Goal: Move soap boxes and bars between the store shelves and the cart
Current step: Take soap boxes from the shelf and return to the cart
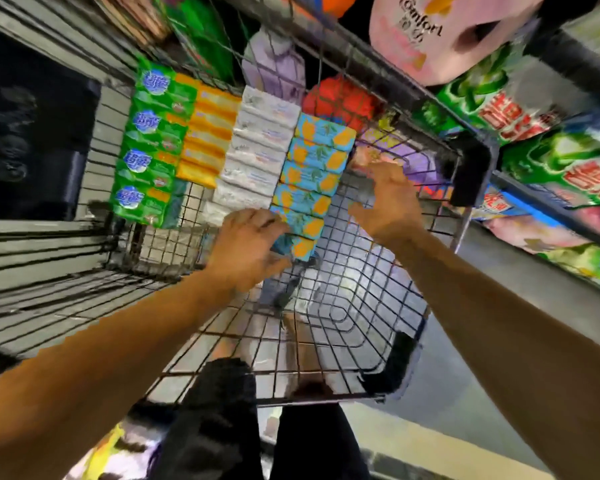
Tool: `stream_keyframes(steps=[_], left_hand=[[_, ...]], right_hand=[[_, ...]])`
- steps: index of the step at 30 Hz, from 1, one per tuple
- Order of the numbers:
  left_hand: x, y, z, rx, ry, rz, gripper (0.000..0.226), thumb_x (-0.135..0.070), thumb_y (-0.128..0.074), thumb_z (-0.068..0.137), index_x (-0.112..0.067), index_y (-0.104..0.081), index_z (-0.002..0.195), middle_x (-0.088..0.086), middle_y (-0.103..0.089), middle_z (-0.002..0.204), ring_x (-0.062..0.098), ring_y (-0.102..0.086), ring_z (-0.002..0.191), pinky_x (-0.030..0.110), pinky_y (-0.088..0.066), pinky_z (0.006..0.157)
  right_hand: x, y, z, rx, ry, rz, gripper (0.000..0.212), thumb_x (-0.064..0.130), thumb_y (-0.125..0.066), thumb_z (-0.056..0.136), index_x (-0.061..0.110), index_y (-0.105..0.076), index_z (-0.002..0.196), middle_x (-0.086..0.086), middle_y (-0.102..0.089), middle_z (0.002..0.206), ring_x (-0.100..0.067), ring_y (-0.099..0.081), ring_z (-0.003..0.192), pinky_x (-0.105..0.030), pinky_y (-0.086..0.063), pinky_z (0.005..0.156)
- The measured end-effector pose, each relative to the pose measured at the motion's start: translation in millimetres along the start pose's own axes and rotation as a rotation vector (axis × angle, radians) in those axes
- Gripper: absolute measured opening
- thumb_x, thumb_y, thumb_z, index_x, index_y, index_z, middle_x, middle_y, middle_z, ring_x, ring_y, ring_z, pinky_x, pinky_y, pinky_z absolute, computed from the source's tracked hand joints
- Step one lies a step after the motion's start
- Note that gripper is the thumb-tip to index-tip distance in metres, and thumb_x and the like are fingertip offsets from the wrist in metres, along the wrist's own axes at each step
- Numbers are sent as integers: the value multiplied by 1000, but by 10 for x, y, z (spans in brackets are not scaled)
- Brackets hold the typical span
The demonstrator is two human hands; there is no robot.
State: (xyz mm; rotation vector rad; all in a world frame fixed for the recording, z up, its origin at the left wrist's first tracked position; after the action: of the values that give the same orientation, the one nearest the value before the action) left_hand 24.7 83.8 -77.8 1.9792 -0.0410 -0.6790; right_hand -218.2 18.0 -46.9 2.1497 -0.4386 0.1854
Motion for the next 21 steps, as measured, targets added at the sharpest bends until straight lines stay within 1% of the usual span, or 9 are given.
stream_keyframes(steps=[2,3,6,9,11,14,16,18,21], left_hand=[[42,-46,31,-107,-23,-14,60,-63,-57,68,-24,-65,113,5,-58,111,29,-47,103,48,-44,84],[61,-80,38,-146,-48,-13,59,-62,-64,66,-25,-64,112,4,-56,110,28,-45,103,47,-43,83],[119,-164,39,-174,-101,38,62,-53,-83,60,-24,-64,111,3,-54,110,28,-44,103,46,-40,82],[149,-203,52,-209,-135,74,59,-47,-83,60,-24,-59,109,4,-56,108,28,-44,101,42,-33,81],[142,-209,65,-252,-164,93,52,-44,-76,63,-24,-57,108,4,-59,105,26,-43,100,39,-30,80],[146,-231,65,-317,-187,73,43,-40,-71,67,-21,-66,106,2,-61,101,24,-44,98,39,-29,82],[163,-262,55,-335,-209,75,48,-37,-78,66,-21,-64,109,2,-61,101,25,-46,98,39,-30,82],[187,-281,52,-328,-232,91,58,-35,-83,62,-23,-58,113,3,-60,103,27,-47,98,40,-31,82],[182,-261,57,-295,-232,97,64,-33,-86,60,-23,-54,115,4,-61,105,28,-48,99,42,-33,83]], right_hand=[[-7,-46,129,-43,-46,82,67,30,-74,81,4,-48,137,-20,-46,136,-41,-48,122,-42,-40,100],[-12,-80,178,-62,-56,115,67,31,-71,79,2,-49,135,-22,-48,134,-40,-47,122,-41,-39,100],[-38,-199,301,-139,-45,146,75,33,-59,70,1,-50,137,-21,-51,135,-38,-45,128,-38,-33,109],[-66,-300,397,-195,-103,127,73,29,-56,70,6,-49,139,-20,-51,134,-39,-46,126,-43,-36,110],[-76,-340,432,-246,-152,53,67,26,-57,72,13,-49,138,-17,-50,134,-38,-44,125,-41,-37,108],[-63,-388,479,-300,-228,-41,59,12,-59,75,16,-48,133,-12,-45,138,-36,-38,129,-40,-32,107],[-42,-398,520,-333,-267,-78,53,6,-56,77,18,-48,128,-10,-43,137,-34,-39,126,-40,-34,101],[-47,-397,559,-355,-275,-139,45,5,-56,80,20,-51,122,-9,-45,134,-33,-42,122,-39,-36,95],[-98,-392,585,-377,-287,-186,35,10,-60,84,21,-56,116,-6,-48,131,-31,-41,124,-41,-34,98]])
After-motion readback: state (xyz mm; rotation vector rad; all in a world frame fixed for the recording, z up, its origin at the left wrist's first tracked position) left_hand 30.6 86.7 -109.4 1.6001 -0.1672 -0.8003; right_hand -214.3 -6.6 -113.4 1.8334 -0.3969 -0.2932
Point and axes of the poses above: each hand's wrist, its own z-axis towards the middle knuckle, its own y-axis out of the back of the hand, x = y × z, the point moved 2 cm from there along z, towards the middle knuckle
